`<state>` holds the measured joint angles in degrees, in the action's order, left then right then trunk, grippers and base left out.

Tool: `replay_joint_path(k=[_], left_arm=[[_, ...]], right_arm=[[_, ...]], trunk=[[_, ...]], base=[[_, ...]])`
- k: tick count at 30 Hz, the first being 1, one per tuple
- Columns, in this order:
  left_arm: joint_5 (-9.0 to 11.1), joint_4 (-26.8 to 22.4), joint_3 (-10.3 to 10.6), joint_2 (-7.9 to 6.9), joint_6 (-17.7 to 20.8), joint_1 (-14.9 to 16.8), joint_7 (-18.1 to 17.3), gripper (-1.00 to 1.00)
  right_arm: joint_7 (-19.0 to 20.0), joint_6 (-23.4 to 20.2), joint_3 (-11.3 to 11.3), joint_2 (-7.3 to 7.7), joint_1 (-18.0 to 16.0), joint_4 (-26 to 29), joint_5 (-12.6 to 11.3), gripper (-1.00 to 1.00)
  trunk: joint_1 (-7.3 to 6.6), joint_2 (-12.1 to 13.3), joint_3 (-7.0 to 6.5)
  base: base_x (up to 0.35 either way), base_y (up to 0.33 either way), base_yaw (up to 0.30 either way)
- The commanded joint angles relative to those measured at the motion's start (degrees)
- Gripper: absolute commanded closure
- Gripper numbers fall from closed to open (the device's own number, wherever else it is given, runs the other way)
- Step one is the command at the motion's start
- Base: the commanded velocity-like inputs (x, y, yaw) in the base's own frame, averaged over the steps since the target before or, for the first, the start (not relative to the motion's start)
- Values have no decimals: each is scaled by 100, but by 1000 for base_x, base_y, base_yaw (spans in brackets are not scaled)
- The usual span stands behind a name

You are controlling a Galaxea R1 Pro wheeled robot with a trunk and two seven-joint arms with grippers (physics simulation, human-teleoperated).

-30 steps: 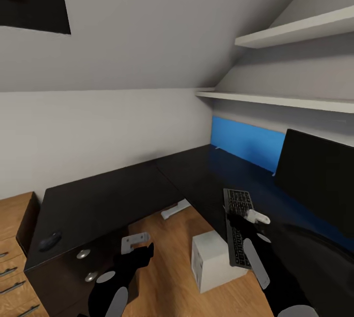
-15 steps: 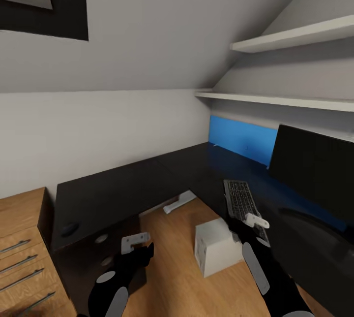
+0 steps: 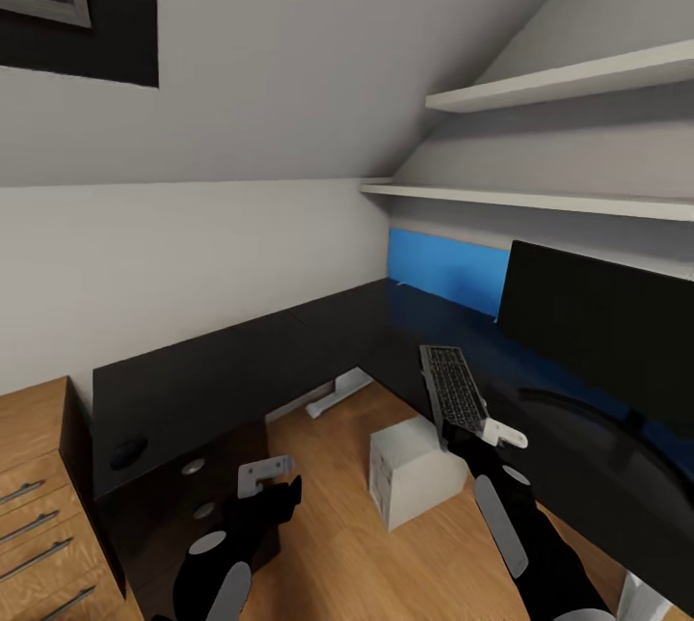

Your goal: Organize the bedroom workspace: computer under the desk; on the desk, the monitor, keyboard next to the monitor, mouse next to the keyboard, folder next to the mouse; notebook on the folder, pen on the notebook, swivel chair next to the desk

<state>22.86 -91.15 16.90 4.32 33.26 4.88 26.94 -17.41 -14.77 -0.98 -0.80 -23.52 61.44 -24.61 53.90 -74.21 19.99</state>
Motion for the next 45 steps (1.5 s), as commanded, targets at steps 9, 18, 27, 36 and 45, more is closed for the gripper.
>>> replay_joint_path(k=[9,18,27,36,45], left_arm=[[53,-20,63,7,3,5,57,-100],[52,-33,168,15,-11,5,78,-100],[50,-38,173,16,-12,5,82,-100],[50,-36,173,17,-12,5,95,-100],[52,-34,173,17,-12,5,108,-100]], right_arm=[[-39,-41,-8,-8,10,8,-77,-100],[65,-127,-1,20,87,12,-379,-100],[89,-126,0,33,95,2,-712,-100],[99,-79,-5,31,108,-7,-753,-100],[114,-83,1,25,110,-9,-787,-100]], trunk=[[0,-5,5],[176,-325,149],[373,-686,310],[571,-1047,472],[769,-1408,633]], base=[[-2,2,-11],[0,0,0],[0,0,0],[0,0,0],[0,0,0]])
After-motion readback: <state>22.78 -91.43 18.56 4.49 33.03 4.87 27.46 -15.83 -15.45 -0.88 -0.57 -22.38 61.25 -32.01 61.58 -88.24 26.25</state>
